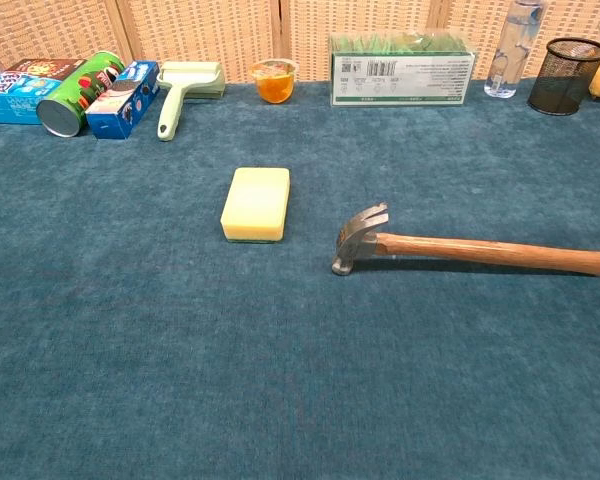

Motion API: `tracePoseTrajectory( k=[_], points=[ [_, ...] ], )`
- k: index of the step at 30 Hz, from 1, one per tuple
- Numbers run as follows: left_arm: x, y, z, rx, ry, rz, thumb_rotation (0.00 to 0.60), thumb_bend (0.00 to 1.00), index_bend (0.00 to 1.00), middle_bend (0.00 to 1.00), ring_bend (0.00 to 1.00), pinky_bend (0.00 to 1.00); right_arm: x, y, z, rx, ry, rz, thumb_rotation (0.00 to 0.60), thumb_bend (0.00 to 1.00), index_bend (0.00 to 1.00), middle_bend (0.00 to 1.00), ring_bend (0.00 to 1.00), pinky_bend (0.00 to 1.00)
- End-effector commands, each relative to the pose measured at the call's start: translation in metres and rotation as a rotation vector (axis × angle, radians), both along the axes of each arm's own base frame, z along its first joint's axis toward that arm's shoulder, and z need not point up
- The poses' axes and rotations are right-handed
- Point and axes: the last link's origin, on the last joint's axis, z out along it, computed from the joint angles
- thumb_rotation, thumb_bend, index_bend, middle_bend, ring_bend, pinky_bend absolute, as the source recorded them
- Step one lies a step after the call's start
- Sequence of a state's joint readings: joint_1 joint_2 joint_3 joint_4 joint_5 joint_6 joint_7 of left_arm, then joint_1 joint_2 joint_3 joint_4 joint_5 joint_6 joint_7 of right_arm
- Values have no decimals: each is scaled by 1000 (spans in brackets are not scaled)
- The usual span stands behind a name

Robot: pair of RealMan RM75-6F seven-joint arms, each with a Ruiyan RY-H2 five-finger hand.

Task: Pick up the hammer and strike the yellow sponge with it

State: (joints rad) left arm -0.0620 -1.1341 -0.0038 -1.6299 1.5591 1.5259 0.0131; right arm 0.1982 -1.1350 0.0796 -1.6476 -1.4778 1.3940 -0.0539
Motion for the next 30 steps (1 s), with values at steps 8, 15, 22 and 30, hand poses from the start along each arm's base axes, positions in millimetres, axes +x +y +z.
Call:
tracePoseTrajectory(
  k=[8,15,22,30],
  points=[
    [0,-4,1,-3,6,7,600,235,156,92,8,94,-3,2,-3,15,-8,-7,600,202,341,365,323,252],
    [2,1,9,-1,42,-20,600,235,156,92,8,94,4,-1,-9,71,-47,9,600,203,321,365,334,290],
    [13,9,13,-7,49,-62,600,235,156,92,8,94,29,-12,-36,188,-104,78,600,213,273,365,341,309],
    [22,14,14,-16,49,-84,600,235,156,92,8,94,53,-28,-72,291,-135,84,600,218,232,332,302,295]
  ],
)
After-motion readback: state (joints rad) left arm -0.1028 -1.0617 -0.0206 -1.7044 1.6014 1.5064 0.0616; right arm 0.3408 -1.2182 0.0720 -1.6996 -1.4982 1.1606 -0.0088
